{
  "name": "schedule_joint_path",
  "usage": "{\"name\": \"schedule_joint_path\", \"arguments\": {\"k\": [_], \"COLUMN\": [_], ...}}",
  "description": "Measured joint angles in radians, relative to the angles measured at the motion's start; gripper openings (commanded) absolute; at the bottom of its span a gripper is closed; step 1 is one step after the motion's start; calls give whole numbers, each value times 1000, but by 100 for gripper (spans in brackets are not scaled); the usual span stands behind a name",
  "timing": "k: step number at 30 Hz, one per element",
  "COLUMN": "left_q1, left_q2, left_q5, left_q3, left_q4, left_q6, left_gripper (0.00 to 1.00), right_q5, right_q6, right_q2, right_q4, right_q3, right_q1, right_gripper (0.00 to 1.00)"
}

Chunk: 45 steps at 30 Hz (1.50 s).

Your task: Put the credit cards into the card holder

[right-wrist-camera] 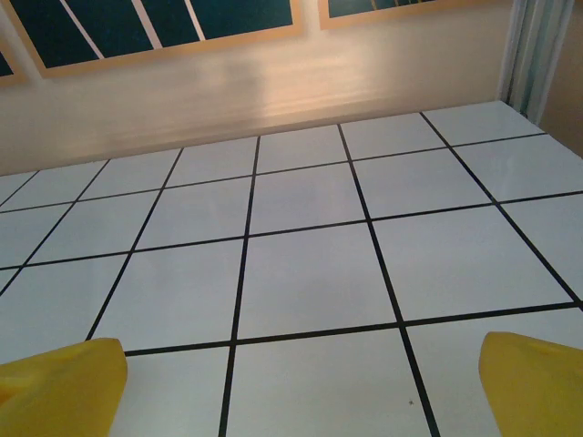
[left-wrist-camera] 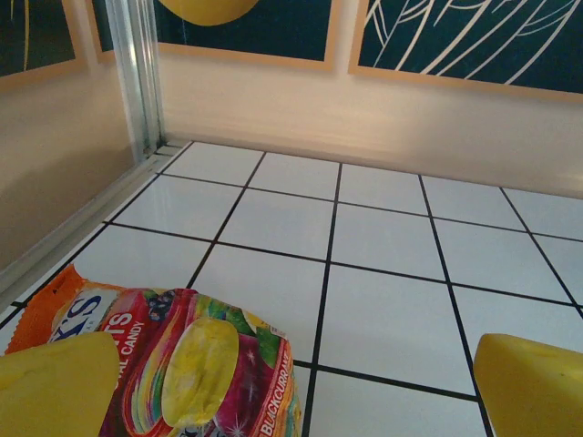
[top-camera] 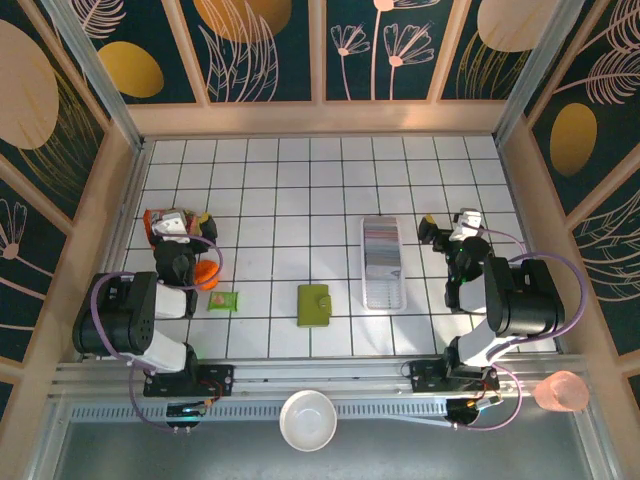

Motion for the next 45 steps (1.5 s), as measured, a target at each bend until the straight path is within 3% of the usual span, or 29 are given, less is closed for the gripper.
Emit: {"name": "schedule_joint_path", "arguments": {"k": [31, 37, 39, 42, 45], "left_q1": [0, 0, -1, 0, 2], "left_q2": [-13, -224, -309, -449, -542], "left_q5": [21, 46, 18, -74, -78], "left_q3": [3, 122, 138, 170, 160], "left_q4": [-21, -307, -369, -564, -649], "left_q6": [9, -31, -123, -371, -512], "left_gripper": [99, 99, 99, 99, 99], "right_q5": [0, 54, 86, 124, 107], "right_q6": [0, 60, 122, 237, 325], "right_q2": [-17, -275, -360, -429, -464], "right_q4": [-21, -333, -504, -758, -952], "right_q3": [0, 87, 180, 333, 426], "right_q1": [0, 2, 0, -13, -57], "right_gripper": [99, 99, 99, 99, 99]}}
